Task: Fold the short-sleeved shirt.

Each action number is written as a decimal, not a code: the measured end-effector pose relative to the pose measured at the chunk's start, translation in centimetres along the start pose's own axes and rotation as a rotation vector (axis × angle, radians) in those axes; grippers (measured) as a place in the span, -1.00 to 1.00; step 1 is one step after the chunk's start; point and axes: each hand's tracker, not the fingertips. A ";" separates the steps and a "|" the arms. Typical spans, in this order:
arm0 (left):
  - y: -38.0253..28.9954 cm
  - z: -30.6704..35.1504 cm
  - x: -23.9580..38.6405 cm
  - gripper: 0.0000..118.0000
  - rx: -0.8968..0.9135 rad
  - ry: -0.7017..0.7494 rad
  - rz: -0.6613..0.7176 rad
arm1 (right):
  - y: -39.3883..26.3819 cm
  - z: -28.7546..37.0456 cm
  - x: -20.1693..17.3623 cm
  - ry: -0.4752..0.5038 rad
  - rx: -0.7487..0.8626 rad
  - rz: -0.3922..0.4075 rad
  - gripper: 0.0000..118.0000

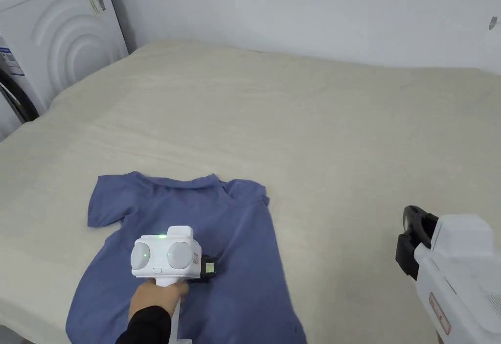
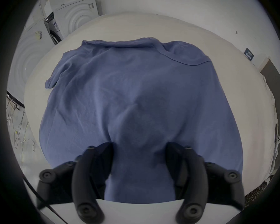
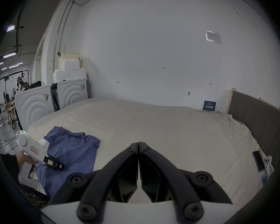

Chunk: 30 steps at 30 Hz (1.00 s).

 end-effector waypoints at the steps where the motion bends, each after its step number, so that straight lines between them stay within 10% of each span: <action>1: -0.1 0.2 0.1 -0.09 0.006 0.000 -0.005 | -0.1 -0.1 0.2 0.000 0.000 0.000 -1.00; 4: 0.3 -0.4 -0.7 -0.99 0.032 -0.001 -0.028 | 0.0 0.1 0.5 0.000 0.003 0.000 -1.00; 17: 0.1 4.6 -6.5 -1.00 0.192 -0.376 0.296 | -0.2 1.2 3.6 -0.026 0.027 -0.022 -1.00; 30: 5.0 15.4 3.7 -1.00 0.382 -0.737 0.106 | 0.5 5.5 7.5 -0.104 0.088 -0.055 -1.00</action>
